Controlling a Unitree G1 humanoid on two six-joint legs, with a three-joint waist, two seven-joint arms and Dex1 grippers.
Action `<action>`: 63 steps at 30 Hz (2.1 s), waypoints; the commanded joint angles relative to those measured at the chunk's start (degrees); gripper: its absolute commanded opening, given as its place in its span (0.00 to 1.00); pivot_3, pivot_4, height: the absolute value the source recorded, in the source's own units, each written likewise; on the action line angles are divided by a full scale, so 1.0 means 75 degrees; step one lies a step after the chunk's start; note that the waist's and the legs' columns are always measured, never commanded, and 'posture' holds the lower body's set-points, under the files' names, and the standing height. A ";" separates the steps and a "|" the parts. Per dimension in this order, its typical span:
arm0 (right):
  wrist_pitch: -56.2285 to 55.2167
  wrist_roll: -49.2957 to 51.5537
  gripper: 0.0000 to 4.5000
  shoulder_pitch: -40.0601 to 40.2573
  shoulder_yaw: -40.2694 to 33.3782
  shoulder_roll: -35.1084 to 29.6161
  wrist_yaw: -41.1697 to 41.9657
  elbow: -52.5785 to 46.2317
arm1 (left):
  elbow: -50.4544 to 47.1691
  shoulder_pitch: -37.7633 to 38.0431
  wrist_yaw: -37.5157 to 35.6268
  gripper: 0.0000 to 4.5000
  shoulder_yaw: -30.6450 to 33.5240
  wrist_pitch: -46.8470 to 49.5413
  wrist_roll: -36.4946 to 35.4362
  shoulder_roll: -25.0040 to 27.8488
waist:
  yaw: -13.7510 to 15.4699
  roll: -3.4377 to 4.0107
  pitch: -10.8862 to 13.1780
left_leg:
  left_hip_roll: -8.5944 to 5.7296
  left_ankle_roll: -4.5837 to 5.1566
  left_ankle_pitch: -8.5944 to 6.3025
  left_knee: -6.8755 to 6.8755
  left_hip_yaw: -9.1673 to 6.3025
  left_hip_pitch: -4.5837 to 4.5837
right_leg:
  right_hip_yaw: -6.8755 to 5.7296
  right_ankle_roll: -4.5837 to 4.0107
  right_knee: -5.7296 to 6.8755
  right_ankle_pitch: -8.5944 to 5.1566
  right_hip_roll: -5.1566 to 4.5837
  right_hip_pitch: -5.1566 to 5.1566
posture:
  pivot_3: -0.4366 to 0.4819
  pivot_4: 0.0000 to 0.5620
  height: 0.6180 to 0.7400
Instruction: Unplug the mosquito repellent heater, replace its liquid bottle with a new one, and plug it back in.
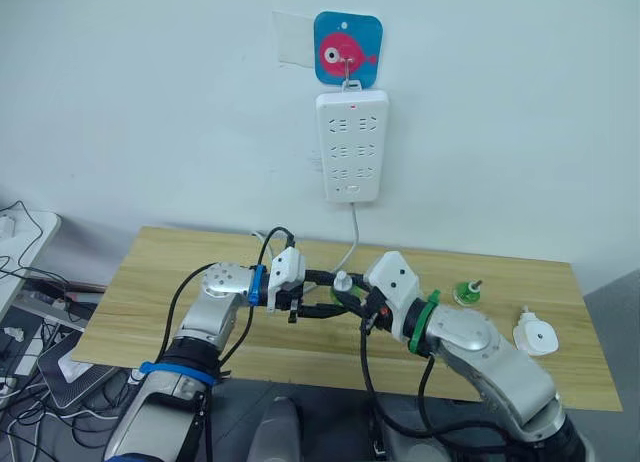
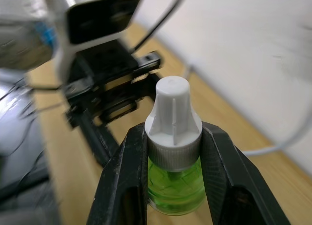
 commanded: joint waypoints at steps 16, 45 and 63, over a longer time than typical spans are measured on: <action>-0.3951 0.1720 0.99 0.1985 -0.2473 -0.2744 0.4844 0.1365 | 0.0712 -0.0938 -0.1062 0.48 -0.0703 -0.0656 -0.0195 -0.0189 | 0.0110 0.0003 0.0000 | 0.0008 0.0004 -0.0001 0.0012 -0.0002 0.0012 | 0.0002 -0.0002 0.0007 -0.0001 0.0017 0.0013 | 0.50 0.32 1.00; -0.4035 -0.0189 0.99 0.2481 -0.1568 -0.0558 0.1389 0.1935 | 0.1068 -0.1083 -0.0707 0.48 -0.0389 -0.0606 -0.0084 -0.0319 | 0.0089 0.0008 0.0002 | 0.0009 0.0002 -0.0001 0.0012 -0.0007 0.0010 | 0.0002 -0.0005 0.0008 -0.0004 0.0020 0.0015 | 0.47 0.32 1.00; -0.4077 -0.0150 0.99 0.2600 -0.1618 -0.0711 0.1621 0.1969 | 0.0976 -0.0954 -0.0726 0.48 -0.0393 -0.0610 -0.0093 -0.0296 | 0.0089 0.0008 0.0002 | 0.0009 0.0002 -0.0001 0.0012 -0.0008 0.0010 | 0.0002 -0.0006 0.0008 -0.0004 0.0020 0.0015 | 0.48 0.33 1.00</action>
